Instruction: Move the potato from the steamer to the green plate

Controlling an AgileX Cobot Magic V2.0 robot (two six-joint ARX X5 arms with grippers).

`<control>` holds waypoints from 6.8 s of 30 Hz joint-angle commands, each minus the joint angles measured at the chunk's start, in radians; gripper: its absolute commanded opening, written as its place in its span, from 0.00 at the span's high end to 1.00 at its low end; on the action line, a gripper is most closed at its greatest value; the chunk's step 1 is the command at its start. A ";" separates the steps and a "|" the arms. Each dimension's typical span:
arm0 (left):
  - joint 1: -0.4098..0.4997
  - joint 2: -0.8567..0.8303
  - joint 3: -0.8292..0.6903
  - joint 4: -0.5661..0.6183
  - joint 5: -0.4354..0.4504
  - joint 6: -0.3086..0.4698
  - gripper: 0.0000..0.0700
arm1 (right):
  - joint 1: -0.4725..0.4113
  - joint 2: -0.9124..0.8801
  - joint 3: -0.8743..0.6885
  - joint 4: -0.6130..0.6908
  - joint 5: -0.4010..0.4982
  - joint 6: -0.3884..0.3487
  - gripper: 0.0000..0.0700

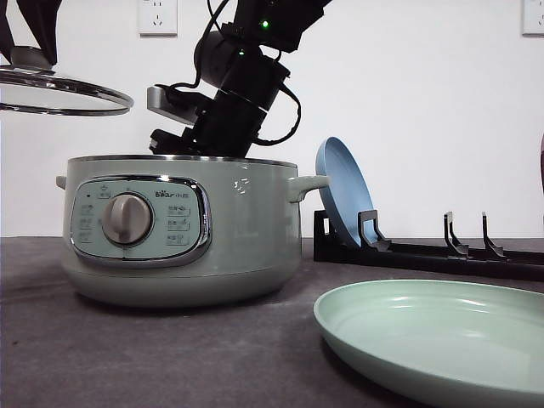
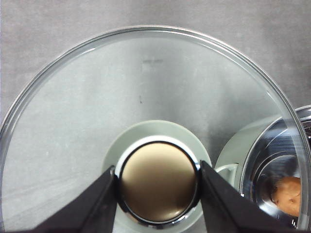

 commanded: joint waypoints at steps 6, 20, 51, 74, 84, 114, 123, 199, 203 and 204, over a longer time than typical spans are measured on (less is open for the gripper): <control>0.001 -0.002 0.048 0.033 0.001 -0.003 1.00 | 0.006 0.031 0.063 -0.020 -0.011 0.034 0.61; 0.001 -0.002 0.048 0.030 0.002 -0.018 1.00 | -0.005 -0.084 0.335 -0.435 0.001 0.064 0.61; 0.000 -0.002 0.046 0.019 0.002 -0.028 1.00 | -0.101 -1.236 -0.686 -0.361 0.127 0.202 0.61; 0.000 -0.002 0.045 0.022 0.001 -0.032 1.00 | -0.101 -1.332 -1.506 0.340 0.101 0.451 0.61; 0.000 -0.002 0.045 0.023 0.002 -0.031 1.00 | -0.101 -1.186 -1.515 0.415 0.101 0.442 0.61; 0.000 -0.002 0.045 0.024 0.002 -0.032 1.00 | -0.101 -1.068 -1.515 0.459 0.139 0.402 0.61; 0.000 -0.002 0.045 0.024 0.002 -0.032 1.00 | -0.102 -1.051 -1.514 0.463 0.142 0.405 0.41; -0.466 -0.002 0.045 0.002 0.002 -0.047 1.00 | -0.101 -1.837 -1.048 -0.109 0.237 0.528 0.00; -0.494 -0.002 0.035 -0.003 0.002 -0.047 1.00 | -0.101 -1.837 -1.048 -0.109 0.238 0.528 0.00; -0.499 -0.002 0.029 -0.003 0.001 -0.047 1.00 | -0.101 -1.837 -1.048 -0.109 0.238 0.528 0.00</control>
